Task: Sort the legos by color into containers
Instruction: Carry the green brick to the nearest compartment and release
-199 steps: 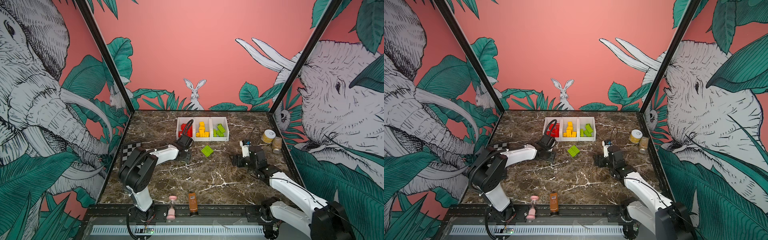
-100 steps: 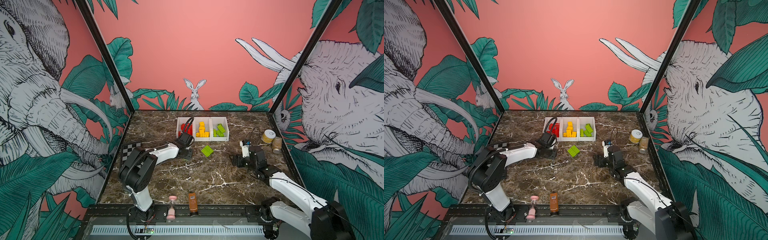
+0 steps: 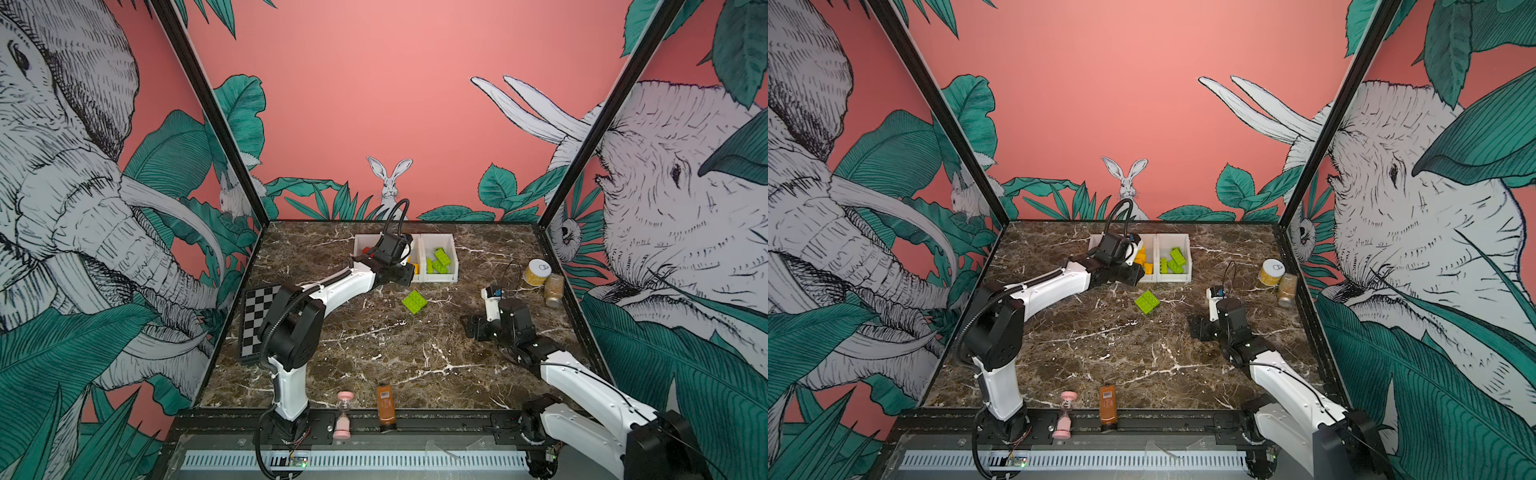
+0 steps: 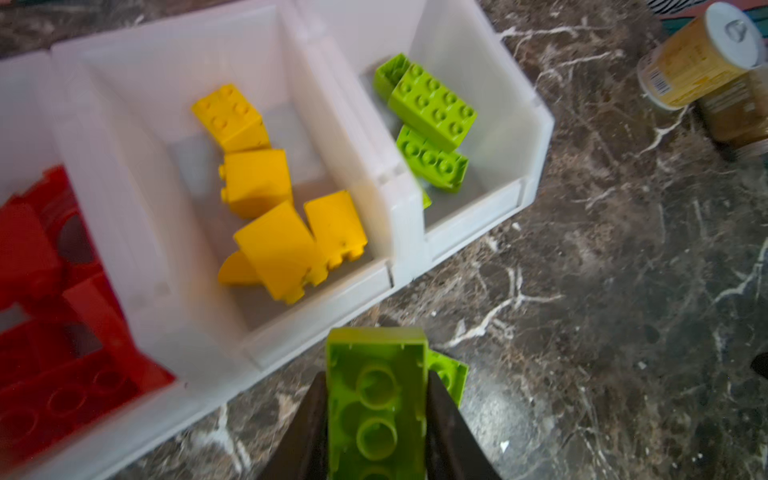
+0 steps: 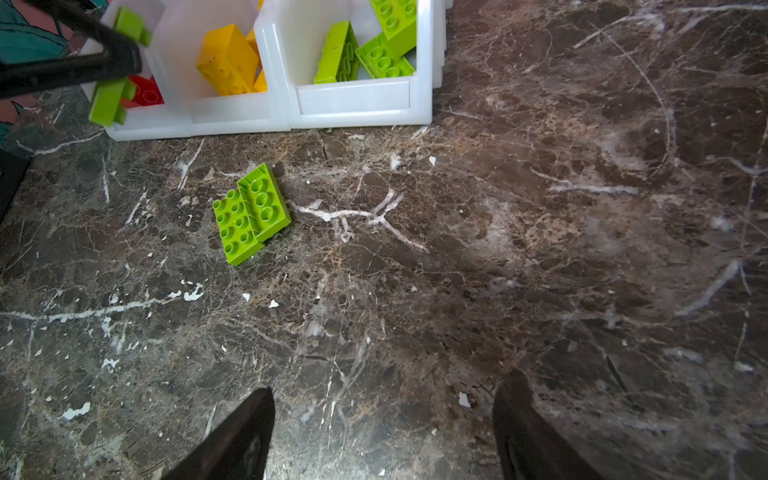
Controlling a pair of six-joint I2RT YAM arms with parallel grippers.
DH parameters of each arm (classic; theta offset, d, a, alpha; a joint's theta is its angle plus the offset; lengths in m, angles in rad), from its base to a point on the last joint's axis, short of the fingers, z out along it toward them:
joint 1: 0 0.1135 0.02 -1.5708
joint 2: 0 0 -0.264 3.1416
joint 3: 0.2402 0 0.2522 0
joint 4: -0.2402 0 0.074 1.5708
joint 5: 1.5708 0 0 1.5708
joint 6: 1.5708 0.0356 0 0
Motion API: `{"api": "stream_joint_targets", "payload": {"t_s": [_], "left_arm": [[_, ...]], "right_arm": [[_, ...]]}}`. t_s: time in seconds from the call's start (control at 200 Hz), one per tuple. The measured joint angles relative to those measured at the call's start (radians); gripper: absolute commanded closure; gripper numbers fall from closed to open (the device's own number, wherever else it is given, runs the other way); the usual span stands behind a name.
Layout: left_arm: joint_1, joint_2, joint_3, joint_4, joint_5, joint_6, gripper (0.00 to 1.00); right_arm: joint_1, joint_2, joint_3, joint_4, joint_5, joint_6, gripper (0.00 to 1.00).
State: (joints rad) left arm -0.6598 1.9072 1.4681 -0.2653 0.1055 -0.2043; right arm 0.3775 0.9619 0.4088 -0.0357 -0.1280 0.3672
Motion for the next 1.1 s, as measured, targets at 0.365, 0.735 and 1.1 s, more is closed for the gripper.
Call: {"api": "stream_joint_targets", "payload": {"t_s": [0.365, 0.735, 1.1], "left_arm": [[-0.027, 0.26, 0.319, 0.131, 0.058, 0.06, 0.79], [-0.029, 0.476, 0.556, 0.142, 0.07, 0.085, 0.79], [-0.029, 0.571, 0.737, 0.06, 0.047, 0.087, 0.47]], "right_arm": [[0.002, -0.062, -0.006, -0.06, 0.008, 0.008, 0.21], [0.015, -0.102, -0.042, -0.076, -0.005, 0.043, 0.25], [0.048, -0.099, -0.046, -0.089, 0.008, 0.044, 0.26]]}}
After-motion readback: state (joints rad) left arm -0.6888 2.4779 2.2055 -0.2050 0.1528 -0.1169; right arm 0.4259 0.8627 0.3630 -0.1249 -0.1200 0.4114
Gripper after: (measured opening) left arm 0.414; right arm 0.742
